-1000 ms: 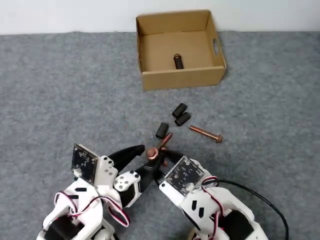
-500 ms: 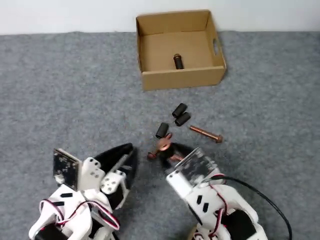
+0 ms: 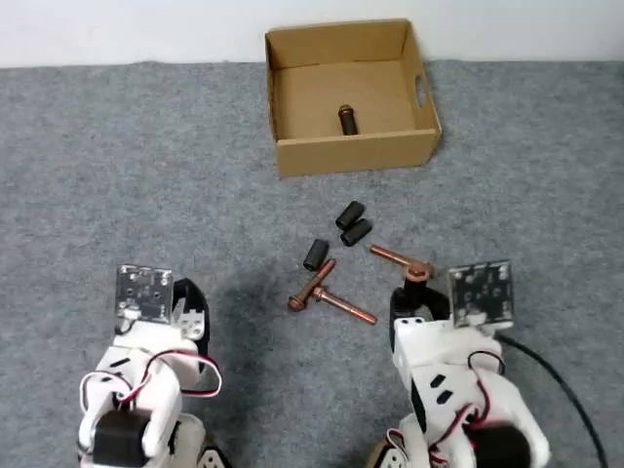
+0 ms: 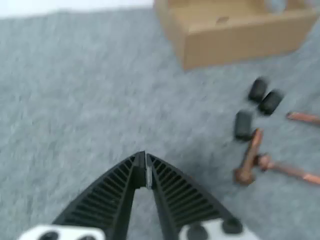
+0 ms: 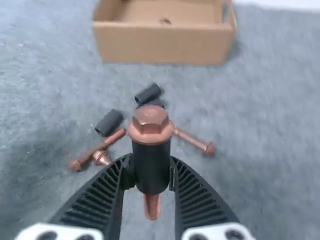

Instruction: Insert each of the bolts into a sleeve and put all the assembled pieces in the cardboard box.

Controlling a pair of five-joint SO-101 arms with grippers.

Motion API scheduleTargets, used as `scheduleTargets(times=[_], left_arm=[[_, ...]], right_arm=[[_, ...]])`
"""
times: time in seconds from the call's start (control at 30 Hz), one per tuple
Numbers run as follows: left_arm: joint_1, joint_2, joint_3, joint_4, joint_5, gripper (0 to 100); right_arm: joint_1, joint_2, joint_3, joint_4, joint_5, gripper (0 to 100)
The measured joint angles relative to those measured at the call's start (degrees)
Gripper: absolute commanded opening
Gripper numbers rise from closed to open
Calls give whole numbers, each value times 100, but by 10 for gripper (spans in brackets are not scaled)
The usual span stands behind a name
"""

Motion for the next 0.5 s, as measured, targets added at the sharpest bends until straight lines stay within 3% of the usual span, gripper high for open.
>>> scheduleTargets(times=[0.2,0.5], left_arm=[[-431,9,510,0,-35,5],[-1002,9,1530,-484,-35,5]], right_arm=[[-26,1908,-1609,53,-668,9],[18,5459,-4378,-404,-721,9]])
